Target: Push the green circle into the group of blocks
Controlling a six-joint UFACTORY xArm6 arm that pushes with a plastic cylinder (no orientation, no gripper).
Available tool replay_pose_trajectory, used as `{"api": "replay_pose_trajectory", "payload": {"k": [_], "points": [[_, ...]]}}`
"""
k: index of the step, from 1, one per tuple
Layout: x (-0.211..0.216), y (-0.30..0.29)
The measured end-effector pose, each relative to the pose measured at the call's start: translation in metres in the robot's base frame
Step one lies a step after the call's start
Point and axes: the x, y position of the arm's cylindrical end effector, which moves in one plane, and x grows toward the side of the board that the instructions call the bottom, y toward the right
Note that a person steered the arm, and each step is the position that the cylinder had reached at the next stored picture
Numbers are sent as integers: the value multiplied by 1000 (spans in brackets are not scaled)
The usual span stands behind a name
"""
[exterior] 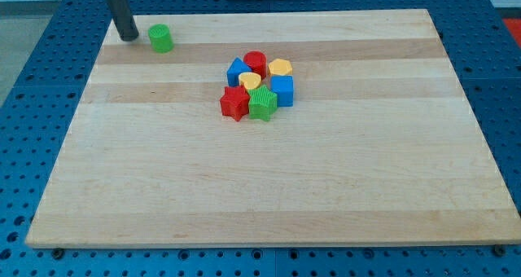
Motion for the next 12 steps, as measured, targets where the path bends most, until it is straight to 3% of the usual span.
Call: {"api": "replay_pose_trajectory", "payload": {"k": [1,2,3,5,6,7,8,9,10,12], "points": [[24,55],[96,77],[129,83],[66,68],[143,102],[148,91],[93,34],[89,109],[137,159],[150,95]]}}
